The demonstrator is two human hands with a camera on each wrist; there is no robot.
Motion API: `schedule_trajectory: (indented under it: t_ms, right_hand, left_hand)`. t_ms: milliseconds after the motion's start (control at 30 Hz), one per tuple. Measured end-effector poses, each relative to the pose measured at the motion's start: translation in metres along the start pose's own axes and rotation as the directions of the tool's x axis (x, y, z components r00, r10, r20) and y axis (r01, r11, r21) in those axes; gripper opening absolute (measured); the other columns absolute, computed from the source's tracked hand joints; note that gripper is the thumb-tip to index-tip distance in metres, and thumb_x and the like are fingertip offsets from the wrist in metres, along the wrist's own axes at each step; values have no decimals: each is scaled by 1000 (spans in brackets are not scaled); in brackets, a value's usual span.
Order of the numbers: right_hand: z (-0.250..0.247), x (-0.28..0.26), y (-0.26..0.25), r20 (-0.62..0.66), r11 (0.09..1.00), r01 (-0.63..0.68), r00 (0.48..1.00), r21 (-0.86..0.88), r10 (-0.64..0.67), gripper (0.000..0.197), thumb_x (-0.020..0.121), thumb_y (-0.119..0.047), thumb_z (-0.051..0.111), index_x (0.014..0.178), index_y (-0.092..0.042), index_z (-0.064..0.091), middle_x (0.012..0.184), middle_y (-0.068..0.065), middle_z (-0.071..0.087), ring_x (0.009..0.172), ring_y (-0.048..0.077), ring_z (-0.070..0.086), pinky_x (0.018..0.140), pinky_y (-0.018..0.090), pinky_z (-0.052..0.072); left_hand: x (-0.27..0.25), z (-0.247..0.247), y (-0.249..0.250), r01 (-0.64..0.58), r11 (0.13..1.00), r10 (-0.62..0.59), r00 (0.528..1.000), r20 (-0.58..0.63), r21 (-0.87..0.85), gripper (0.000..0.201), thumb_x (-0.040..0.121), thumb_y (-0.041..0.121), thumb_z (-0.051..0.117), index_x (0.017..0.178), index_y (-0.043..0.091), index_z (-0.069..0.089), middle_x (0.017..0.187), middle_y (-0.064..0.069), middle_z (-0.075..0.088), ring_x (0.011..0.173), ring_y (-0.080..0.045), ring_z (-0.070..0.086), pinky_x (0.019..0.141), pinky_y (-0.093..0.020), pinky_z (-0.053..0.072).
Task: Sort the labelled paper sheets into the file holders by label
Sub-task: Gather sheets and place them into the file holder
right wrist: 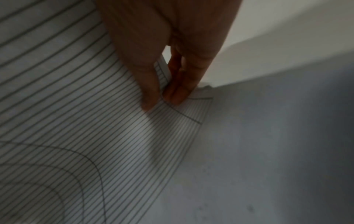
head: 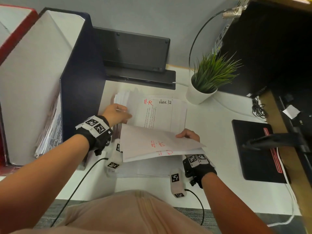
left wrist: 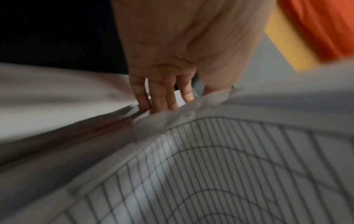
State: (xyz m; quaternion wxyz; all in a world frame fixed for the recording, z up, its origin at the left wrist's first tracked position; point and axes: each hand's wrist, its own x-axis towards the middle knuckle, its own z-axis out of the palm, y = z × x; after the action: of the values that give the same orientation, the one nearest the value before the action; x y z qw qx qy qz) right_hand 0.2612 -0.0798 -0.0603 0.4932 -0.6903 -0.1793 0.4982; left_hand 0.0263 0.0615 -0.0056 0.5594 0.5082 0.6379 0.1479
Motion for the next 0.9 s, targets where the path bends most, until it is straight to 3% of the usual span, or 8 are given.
schedule_trajectory:
  t_ms: [133,300,400,500,567,633,767,900]
  right_hand:
    - [-5,7,-9,29,983,-180,983,-43,181,28,76,2,59,51,-10,64,42,-5,60,43,8,56,42,17,47]
    - [2,-11,3,-99,989,146,984,-30,-148,37,73,23,52,56,-9,56,61,8,59,55,14,55,55,18,48]
    - [6,-12,4,-134,946,252,950,-205,-282,40,73,21,58,53,-13,48,64,5,54,58,17,47,57,21,43]
    - [9,-13,0,-145,907,209,950,-366,-277,28,68,-3,79,73,-5,52,66,-1,53,62,11,49,59,17,44]
    - [10,-15,-2,-179,918,188,948,-349,-262,48,61,-9,85,95,-1,52,81,3,59,75,17,55,71,27,48]
    - [10,-14,-4,-197,903,234,927,-361,-319,56,59,-5,86,102,-2,50,87,1,59,85,21,57,74,27,46]
    - [8,-16,-6,-114,931,252,950,-265,-290,61,64,-3,82,115,-20,53,93,-19,55,84,-2,57,73,14,49]
    - [7,-16,-6,-11,859,289,946,-422,-324,20,73,-4,76,89,2,65,74,-6,59,64,-7,51,58,1,42]
  left_hand:
    - [0,2,1,34,979,-32,999,-14,200,31,71,20,80,94,13,61,103,-6,62,99,-23,59,93,-32,46]
    - [-7,9,1,-79,937,105,993,-57,341,34,80,16,71,110,3,63,108,-15,64,103,-30,59,90,-31,45]
    - [-12,8,-2,-177,955,184,983,-5,238,28,88,12,61,111,-4,61,113,-23,59,106,-35,56,87,-32,45]
    - [-19,7,-7,-239,970,240,971,-5,40,28,91,9,56,117,5,62,111,-5,65,108,-26,58,86,-24,45]
    - [-24,5,-10,-263,962,264,965,7,-70,22,91,4,52,97,17,68,98,6,66,106,-21,59,87,-22,45]
    - [-28,3,-12,-254,959,259,966,24,-122,33,89,-5,45,81,17,68,99,-2,67,109,-24,58,99,-35,44]
    - [-38,5,-9,-228,943,252,965,73,-243,35,87,-11,41,69,8,64,97,-7,68,104,-27,59,96,-37,45]
    - [-42,3,-3,-217,938,250,964,95,-271,34,83,-9,41,62,5,64,94,-9,69,96,-24,62,92,-35,44]
